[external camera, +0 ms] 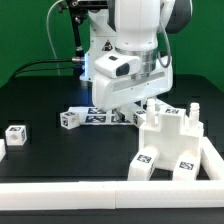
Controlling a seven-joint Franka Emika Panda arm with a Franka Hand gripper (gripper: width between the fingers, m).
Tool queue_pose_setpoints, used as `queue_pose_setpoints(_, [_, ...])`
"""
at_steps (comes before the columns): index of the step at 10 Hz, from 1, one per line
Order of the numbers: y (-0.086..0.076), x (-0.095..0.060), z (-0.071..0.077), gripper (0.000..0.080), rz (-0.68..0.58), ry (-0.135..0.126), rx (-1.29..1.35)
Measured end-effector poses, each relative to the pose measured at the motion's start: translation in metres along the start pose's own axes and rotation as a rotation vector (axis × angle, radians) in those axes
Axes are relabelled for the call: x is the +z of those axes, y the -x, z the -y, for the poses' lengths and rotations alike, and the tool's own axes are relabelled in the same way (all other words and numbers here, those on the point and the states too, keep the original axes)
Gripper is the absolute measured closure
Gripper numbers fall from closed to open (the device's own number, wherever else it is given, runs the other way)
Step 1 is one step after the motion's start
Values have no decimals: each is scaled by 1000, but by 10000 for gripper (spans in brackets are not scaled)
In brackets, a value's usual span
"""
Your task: Assemble chair
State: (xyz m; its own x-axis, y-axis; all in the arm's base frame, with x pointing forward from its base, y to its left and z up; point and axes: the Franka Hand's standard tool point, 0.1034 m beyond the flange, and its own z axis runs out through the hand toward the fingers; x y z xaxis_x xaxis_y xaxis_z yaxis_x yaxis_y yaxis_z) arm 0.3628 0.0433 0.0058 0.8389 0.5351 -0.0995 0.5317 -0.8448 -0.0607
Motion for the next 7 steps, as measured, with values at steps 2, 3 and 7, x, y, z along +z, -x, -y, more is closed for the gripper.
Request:
queue_pose_setpoints(2, [0, 0, 0, 387, 2, -1, 0])
queue_pose_setpoints(3, [0, 0, 0, 387, 2, -1, -8])
queue_pose_setpoints(7, [-11, -43, -11, 515, 43, -40, -368])
